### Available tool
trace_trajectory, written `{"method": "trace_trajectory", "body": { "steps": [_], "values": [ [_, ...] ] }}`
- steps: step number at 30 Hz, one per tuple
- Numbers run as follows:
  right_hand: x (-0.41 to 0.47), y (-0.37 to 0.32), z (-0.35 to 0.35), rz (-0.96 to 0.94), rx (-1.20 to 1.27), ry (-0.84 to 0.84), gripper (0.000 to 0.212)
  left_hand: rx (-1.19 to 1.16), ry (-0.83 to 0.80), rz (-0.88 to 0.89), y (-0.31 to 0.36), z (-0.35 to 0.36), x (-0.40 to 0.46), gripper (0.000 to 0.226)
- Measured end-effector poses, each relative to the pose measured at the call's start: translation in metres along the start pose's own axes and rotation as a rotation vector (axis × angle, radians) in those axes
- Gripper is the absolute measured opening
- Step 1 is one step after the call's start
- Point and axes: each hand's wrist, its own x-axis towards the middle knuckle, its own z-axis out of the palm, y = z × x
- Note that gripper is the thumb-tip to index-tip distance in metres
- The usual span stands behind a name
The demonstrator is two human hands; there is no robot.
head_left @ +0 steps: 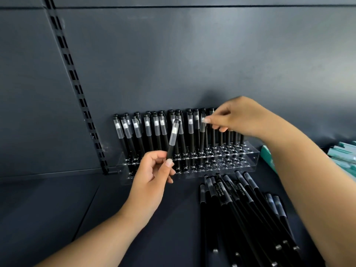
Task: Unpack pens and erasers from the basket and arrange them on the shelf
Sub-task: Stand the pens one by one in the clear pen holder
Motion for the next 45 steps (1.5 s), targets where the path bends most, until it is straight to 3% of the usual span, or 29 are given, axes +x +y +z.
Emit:
{"method": "trace_trajectory", "body": {
  "steps": [3,5,9,14,17,20,23,25,30,45],
  "values": [
    [-0.009,-0.014,-0.006,-0.061,0.184,0.024,0.031,-0.034,0.033,0.037,0.003,0.001,-0.001,0.014],
    [-0.015,-0.024,-0.002,-0.093,0.251,-0.044,0.029,-0.033,0.025,0.070,0.006,0.002,-0.003,0.014],
    [-0.022,-0.037,0.017,-0.118,0.280,-0.222,0.024,0.035,-0.018,0.123,0.011,0.003,-0.007,0.016],
    [-0.021,-0.039,0.025,-0.111,0.305,-0.261,0.023,0.193,-0.099,0.218,0.009,0.001,-0.010,0.019],
    [-0.021,-0.036,0.010,-0.077,0.349,-0.187,0.024,0.472,-0.199,0.456,0.005,-0.001,-0.009,0.033],
    [-0.017,-0.030,-0.009,-0.037,0.402,0.018,0.018,0.790,-0.295,0.554,0.004,0.000,-0.010,0.049],
    [-0.008,-0.016,-0.017,-0.023,0.260,0.316,0.018,1.166,-0.310,0.471,0.003,0.001,-0.009,0.061],
    [-0.002,-0.008,-0.016,-0.011,0.188,0.400,0.023,1.261,-0.329,0.370,0.005,0.003,-0.007,0.081],
    [0.003,-0.001,-0.002,-0.019,0.119,0.356,0.021,1.303,-0.435,0.218,0.000,0.001,-0.008,0.111],
    [0.004,-0.003,0.005,-0.016,0.216,0.283,0.018,1.282,-0.436,0.204,-0.002,0.003,-0.007,0.113]
  ]
}}
